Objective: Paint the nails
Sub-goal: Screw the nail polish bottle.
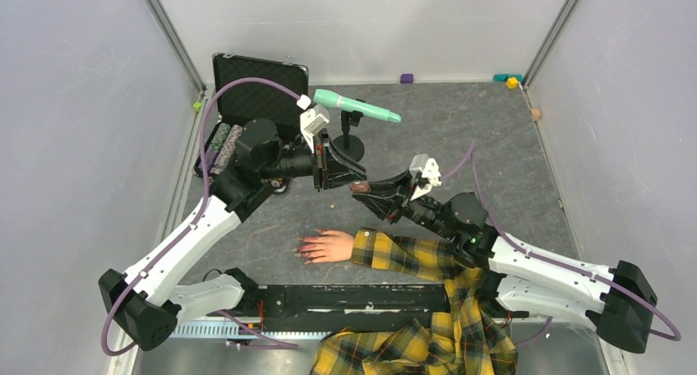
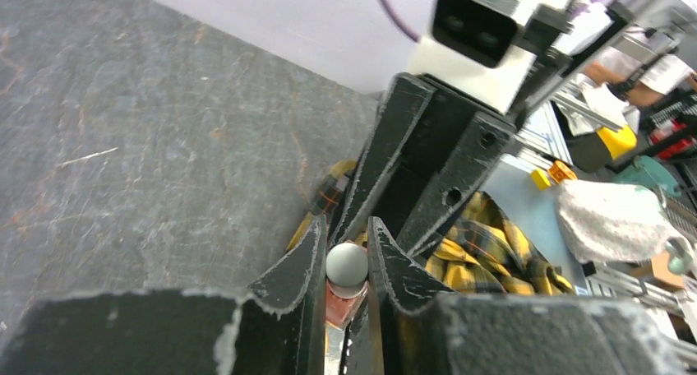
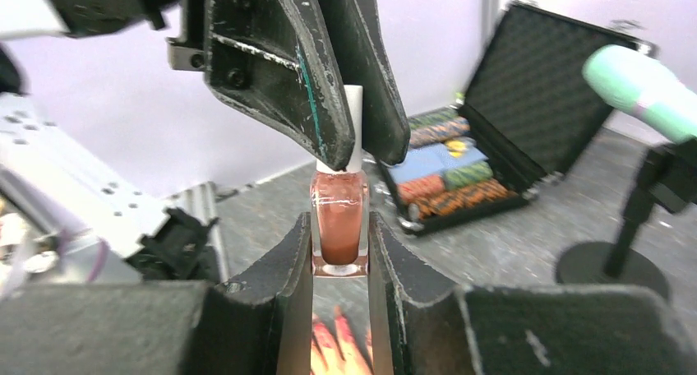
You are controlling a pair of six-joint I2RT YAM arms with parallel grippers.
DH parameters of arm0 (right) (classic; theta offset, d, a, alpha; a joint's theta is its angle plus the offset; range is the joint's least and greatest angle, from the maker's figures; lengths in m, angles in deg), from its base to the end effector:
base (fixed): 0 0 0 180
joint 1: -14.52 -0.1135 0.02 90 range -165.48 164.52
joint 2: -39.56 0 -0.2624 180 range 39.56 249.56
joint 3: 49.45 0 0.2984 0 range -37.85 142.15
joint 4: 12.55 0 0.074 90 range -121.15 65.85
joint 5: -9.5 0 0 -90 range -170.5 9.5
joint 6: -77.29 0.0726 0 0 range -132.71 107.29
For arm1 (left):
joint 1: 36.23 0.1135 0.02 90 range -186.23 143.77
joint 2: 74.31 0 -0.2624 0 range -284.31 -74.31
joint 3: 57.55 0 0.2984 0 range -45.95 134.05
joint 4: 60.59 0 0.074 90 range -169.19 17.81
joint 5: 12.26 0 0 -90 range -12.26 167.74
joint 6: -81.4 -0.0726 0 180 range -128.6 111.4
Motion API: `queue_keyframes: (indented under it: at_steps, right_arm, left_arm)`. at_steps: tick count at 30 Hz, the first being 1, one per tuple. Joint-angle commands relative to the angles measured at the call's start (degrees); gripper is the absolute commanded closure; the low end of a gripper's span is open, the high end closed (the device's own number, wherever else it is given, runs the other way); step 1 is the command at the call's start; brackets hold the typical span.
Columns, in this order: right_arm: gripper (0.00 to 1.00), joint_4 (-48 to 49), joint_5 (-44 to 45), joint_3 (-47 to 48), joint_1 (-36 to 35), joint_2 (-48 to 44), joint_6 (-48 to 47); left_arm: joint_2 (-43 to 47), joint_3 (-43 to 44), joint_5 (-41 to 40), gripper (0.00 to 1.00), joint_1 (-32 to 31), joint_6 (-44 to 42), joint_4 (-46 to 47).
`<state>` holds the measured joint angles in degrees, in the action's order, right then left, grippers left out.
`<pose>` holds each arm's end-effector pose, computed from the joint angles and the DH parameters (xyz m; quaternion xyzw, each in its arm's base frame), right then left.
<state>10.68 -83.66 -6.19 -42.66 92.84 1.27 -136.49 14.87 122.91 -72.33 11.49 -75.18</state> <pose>0.1590 0.2539 0.3054 -0.2486 0.5693 0.4698 0.6272 0.2250 -0.2278 0.3891 0.3528 0.6342 -0.5441 0.4210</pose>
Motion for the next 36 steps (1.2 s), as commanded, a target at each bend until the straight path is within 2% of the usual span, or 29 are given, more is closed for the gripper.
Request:
queue_keyframes:
  at_steps: [1, 7, 14, 18, 20, 22, 24, 29, 30, 36]
  right_arm:
    - [1.0, 16.0, -12.0, -1.2, 2.4, -0.9, 8.8]
    - [1.0, 28.2, -20.6, -1.5, 2.5, 1.0, 17.4]
    - [1.0, 34.8, -24.5, -0.7, 2.6, 3.8, 22.4]
    - [1.0, 36.3, -25.4, 0.1, 2.6, 5.5, 23.8]
    - [1.0, 32.4, -23.8, 0.6, 2.5, 5.2, 21.6]
    - [1.0, 27.9, -21.3, 0.8, 2.5, 4.1, 18.8]
    - [1.0, 24.0, -18.9, 0.7, 2.4, 2.5, 16.2]
    - [1.0, 14.8, -12.9, 0.5, 2.4, -1.5, 10.0]
    - [1.0, 12.5, -11.8, 0.7, 2.4, -2.0, 8.6]
    - [1.0, 6.1, -7.4, 1.7, 2.4, -2.9, 4.7]
  left_arm:
    - [2.0, 1.8, 12.8, 0.98, -2.5, -1.3, 1.9]
    - [3.8, 1.7, 16.7, 0.98, -4.3, -2.1, 2.3]
    - [4.3, 1.9, 20.5, 0.98, -5.4, -2.1, 2.3]
    - [4.6, 1.9, 19.5, 0.98, -5.6, -2.0, 2.1]
    - [4.8, 2.0, 17.7, 0.87, -5.6, -2.6, 1.3]
    - [5.3, 2.0, 15.2, 0.58, -5.6, -3.7, 0.2]
    - [6.3, 2.1, 12.2, 0.37, -5.5, -5.4, -1.3]
    - [9.4, 1.4, 1.8, 0.05, -4.8, -8.0, -3.6]
    - [9.8, 1.2, 0.5, 0.01, -4.6, -8.0, -3.5]
    - [10.4, 0.8, -6.8, 0.0, -2.3, -6.7, -3.8]
